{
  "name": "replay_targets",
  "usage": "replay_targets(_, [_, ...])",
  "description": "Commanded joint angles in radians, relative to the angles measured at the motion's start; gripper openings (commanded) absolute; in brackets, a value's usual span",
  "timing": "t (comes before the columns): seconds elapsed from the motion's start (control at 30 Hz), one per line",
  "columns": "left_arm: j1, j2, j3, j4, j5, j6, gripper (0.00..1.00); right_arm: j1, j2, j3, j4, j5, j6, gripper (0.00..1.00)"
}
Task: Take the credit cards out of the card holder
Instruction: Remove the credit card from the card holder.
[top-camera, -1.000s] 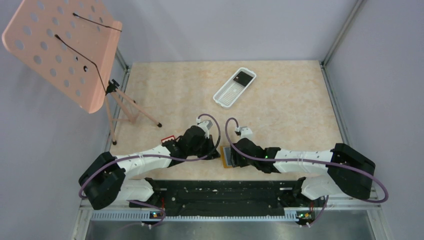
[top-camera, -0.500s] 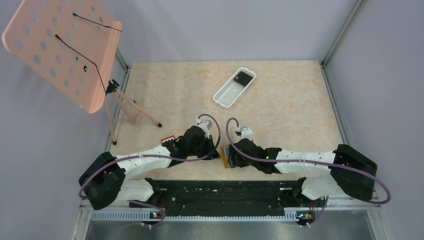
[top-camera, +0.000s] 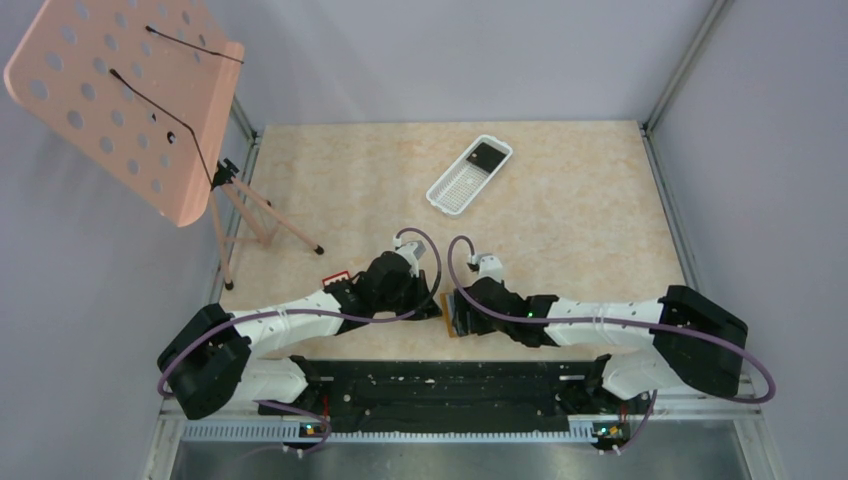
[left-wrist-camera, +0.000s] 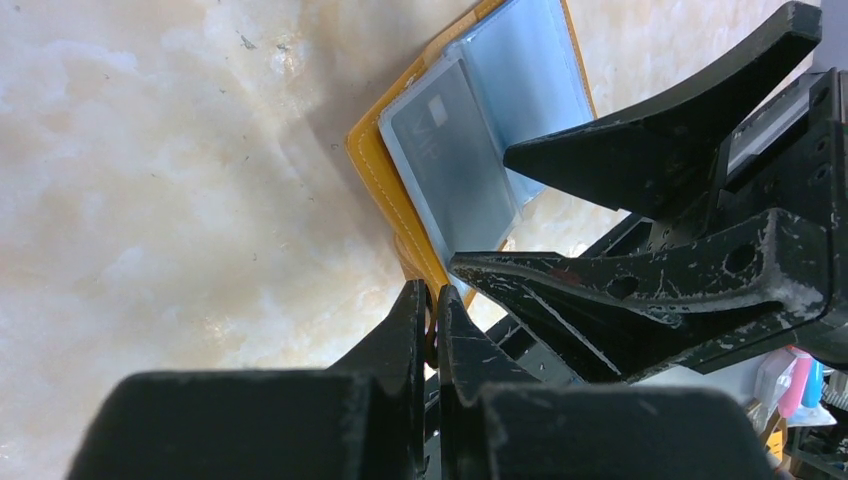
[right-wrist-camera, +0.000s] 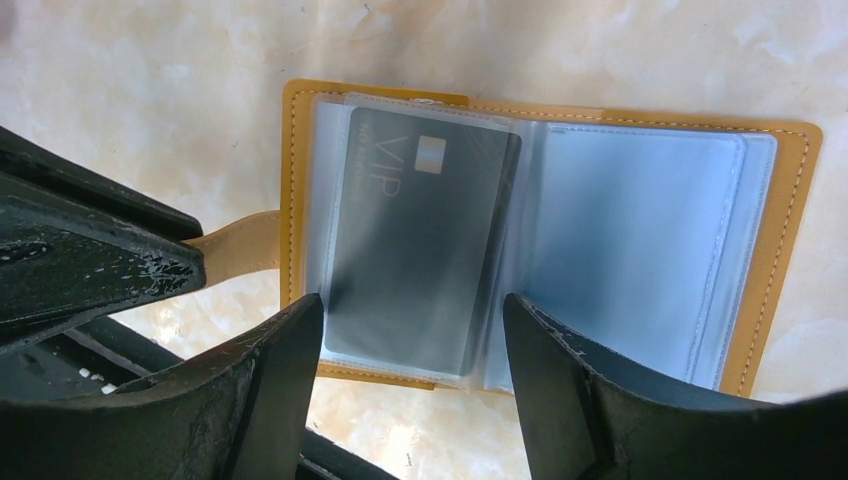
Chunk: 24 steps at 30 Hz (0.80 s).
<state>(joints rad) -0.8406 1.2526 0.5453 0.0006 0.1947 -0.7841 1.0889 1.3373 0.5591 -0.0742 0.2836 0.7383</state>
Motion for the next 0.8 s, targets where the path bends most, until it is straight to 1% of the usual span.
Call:
replay_targets(0.0, [-0.005, -0.001, -0.013, 0.061, 0.02, -0.008, 0.0, 0.031, 0.015, 0.041, 0.025, 0.008, 0.018, 0.67])
replay_targets(0.2, [-0.005, -0.006, -0.012, 0.057, 0.019, -0.008, 0.0, 0.038, 0.045, 0.062, -0.009, 0.03, 0.021, 0.67])
replay_targets(0.37, [-0.005, -0.001, -0.011, 0.054, 0.018, -0.008, 0.0, 0.043, 0.026, 0.062, -0.012, 0.043, 0.02, 0.67])
replay_targets(0.5, [-0.005, -0.005, -0.01, 0.052, 0.016, -0.008, 0.0, 0.045, 0.028, 0.065, -0.041, 0.072, 0.023, 0.63])
replay_targets(0.67, [-0.005, -0.007, -0.011, 0.045, 0.011, -0.006, 0.0, 0.045, 0.0, 0.052, -0.063, 0.1, 0.034, 0.53])
replay_targets(0.77, [-0.004, -0.007, -0.013, 0.045, 0.008, -0.007, 0.0, 0.046, -0.04, 0.044, -0.071, 0.113, 0.036, 0.52])
